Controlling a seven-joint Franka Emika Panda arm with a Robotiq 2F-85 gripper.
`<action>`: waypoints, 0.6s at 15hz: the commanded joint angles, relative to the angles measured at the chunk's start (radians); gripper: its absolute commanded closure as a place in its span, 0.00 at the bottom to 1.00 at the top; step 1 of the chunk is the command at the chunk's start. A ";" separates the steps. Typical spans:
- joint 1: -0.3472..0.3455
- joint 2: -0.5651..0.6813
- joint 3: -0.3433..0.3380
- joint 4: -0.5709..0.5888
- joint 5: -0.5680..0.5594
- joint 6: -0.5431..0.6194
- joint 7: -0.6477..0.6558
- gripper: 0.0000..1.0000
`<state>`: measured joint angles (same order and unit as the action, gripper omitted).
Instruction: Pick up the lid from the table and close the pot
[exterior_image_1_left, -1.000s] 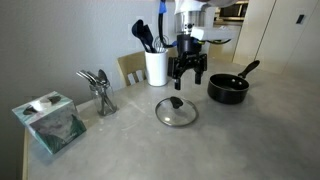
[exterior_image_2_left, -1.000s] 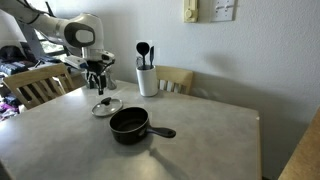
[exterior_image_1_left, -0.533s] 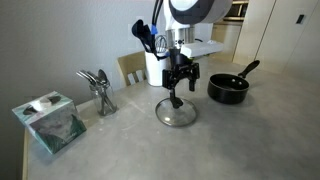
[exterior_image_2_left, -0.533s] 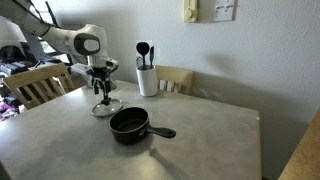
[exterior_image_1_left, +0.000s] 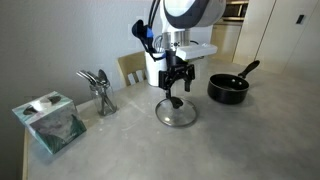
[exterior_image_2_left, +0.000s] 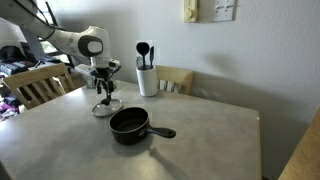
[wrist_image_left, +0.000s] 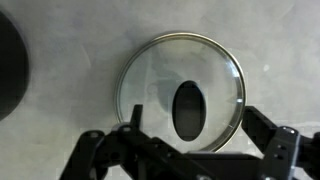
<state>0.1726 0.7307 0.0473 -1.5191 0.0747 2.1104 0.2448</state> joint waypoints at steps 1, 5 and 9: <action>0.016 0.031 -0.015 0.022 -0.020 -0.011 0.035 0.00; 0.024 0.069 -0.023 0.038 -0.029 -0.009 0.052 0.00; 0.026 0.102 -0.026 0.077 -0.039 -0.005 0.039 0.00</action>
<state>0.1882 0.8011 0.0343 -1.4937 0.0621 2.1133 0.2809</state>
